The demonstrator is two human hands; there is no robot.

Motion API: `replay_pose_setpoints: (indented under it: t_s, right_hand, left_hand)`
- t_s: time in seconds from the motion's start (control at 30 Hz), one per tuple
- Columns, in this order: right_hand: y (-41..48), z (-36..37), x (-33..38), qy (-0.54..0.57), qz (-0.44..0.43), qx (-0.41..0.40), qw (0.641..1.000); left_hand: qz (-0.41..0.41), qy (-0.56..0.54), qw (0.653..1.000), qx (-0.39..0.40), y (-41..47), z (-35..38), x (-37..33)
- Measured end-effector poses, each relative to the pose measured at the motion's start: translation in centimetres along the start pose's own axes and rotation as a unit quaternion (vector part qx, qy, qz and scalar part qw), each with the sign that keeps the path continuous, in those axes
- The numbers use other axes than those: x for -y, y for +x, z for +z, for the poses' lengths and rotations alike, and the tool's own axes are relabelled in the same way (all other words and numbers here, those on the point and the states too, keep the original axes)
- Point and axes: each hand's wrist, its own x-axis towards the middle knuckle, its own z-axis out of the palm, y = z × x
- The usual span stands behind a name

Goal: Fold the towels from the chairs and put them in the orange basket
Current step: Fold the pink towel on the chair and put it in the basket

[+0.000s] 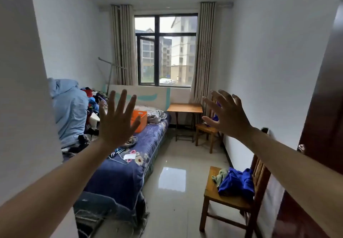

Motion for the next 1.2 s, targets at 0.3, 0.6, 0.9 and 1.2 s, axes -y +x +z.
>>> replay_pose_setpoints:
  t_s: [0.3, 0.6, 0.9, 1.2]
  right_hand:
    - [-3.8, 8.9, 0.7, 0.025, -0.004, 0.050, 0.998]
    - [-5.1, 17.8, -5.0, 0.059, 0.056, 0.089, 0.993]
    - [-2.8, 28.7, -11.7, 0.087, 0.050, 0.118, 0.988]
    - [2.2, 41.1, -11.9, 0.097, 0.009, 0.108, 0.989]
  left_hand:
    - [-0.040, -0.005, 0.986, 0.163, -4.8, 7.0, -1.6]
    - [-0.088, -0.070, 0.961, 0.254, -1.0, 16.4, -6.9]
    - [-0.066, -0.047, 0.953, 0.292, 1.4, 26.1, -9.1]
    - [-0.097, -0.022, 0.943, 0.318, 0.8, 36.9, -3.6]
